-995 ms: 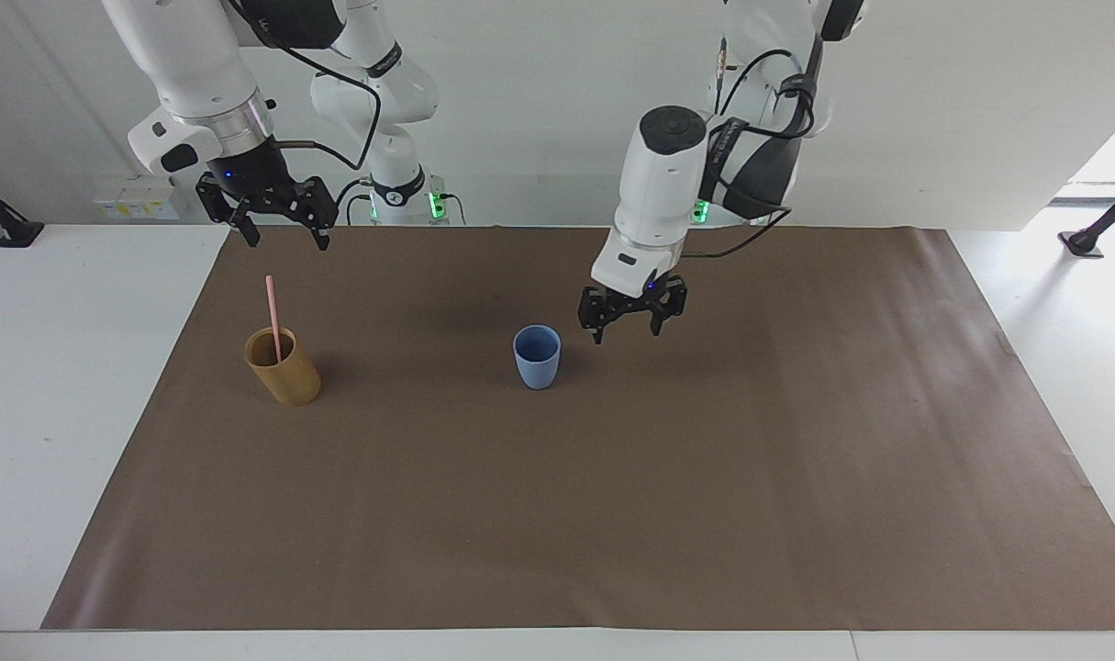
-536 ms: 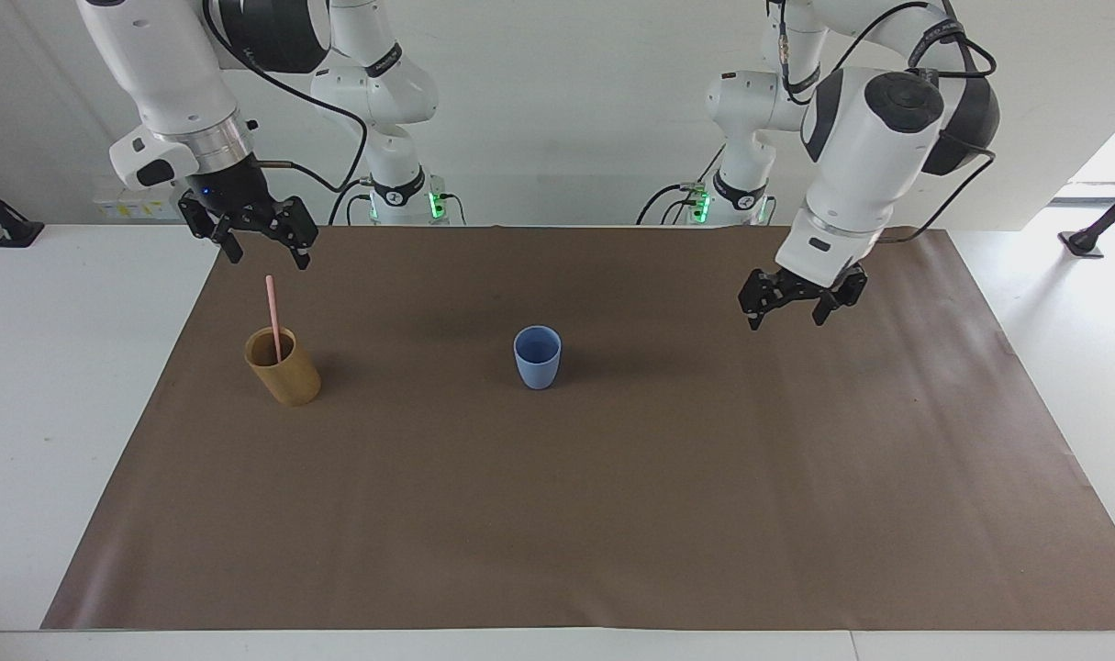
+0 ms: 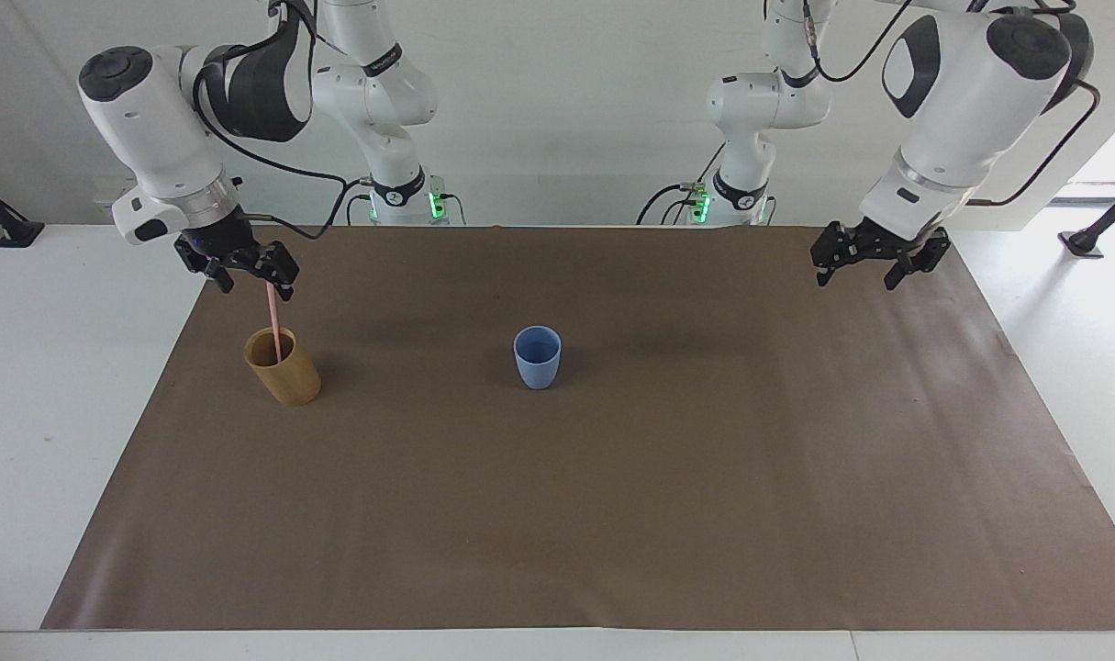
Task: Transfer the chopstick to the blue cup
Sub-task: 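Retract the left gripper to rest while the right gripper reaches the stick, then grasp the pink stick in the tan cup with the right gripper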
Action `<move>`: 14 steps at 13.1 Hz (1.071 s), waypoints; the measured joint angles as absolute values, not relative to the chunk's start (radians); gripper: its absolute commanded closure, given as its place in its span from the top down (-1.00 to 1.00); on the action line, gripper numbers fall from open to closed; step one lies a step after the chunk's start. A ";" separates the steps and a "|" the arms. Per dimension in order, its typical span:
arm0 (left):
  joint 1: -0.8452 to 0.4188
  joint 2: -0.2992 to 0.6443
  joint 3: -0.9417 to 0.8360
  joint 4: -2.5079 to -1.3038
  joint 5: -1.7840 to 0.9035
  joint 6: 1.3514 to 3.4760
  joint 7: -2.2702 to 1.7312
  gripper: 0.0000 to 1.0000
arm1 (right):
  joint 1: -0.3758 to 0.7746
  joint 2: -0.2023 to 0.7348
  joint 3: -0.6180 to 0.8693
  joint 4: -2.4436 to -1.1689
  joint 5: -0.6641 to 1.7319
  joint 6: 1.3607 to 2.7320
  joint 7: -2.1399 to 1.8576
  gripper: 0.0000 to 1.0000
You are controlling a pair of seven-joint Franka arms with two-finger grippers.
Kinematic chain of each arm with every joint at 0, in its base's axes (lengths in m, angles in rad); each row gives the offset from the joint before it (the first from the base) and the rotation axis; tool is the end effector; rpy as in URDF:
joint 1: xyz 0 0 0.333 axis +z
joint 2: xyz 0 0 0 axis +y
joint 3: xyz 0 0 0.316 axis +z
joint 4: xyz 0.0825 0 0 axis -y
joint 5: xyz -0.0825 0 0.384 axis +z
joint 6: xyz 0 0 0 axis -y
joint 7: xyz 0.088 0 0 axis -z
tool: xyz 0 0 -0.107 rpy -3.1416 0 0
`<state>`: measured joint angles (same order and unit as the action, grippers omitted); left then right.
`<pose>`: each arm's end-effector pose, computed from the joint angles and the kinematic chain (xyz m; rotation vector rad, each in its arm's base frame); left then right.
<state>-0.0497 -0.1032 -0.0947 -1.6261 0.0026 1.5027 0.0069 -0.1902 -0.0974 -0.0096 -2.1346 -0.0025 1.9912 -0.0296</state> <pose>0.5094 -0.0766 0.6476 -3.1189 0.2352 0.0309 0.5042 -0.1023 0.4456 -3.1256 0.2648 0.0719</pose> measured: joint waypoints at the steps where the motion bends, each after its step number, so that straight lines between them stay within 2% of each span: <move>1: -0.049 -0.107 -0.094 -1.626 0.003 1.498 0.007 1.00 | -0.190 -0.098 -0.009 -2.147 -0.002 1.994 -0.032 0.97; 2: -0.049 -0.107 -0.094 -1.627 0.003 1.498 0.007 1.00 | -0.190 -0.099 -0.008 -2.152 -0.002 1.994 -0.048 0.89; 3: -0.049 -0.107 -0.094 -1.629 0.003 1.498 0.007 1.00 | -0.190 -0.102 -0.008 -2.154 -0.002 1.994 -0.074 0.61; 5: -0.040 -0.107 -0.090 -1.630 -0.010 1.498 0.007 1.00 | -0.190 -0.108 -0.008 -2.155 -0.002 1.994 -0.140 -0.36; 7: 0.000 -0.109 -0.088 -1.624 -0.046 1.498 0.011 1.00 | -0.190 -0.110 -0.008 -2.155 -0.002 1.994 -0.198 -1.00; 14: 0.020 -0.130 -0.095 -1.598 -0.056 1.481 0.034 1.00 | -0.190 -0.111 -0.008 -2.112 -0.002 1.954 -0.246 -1.00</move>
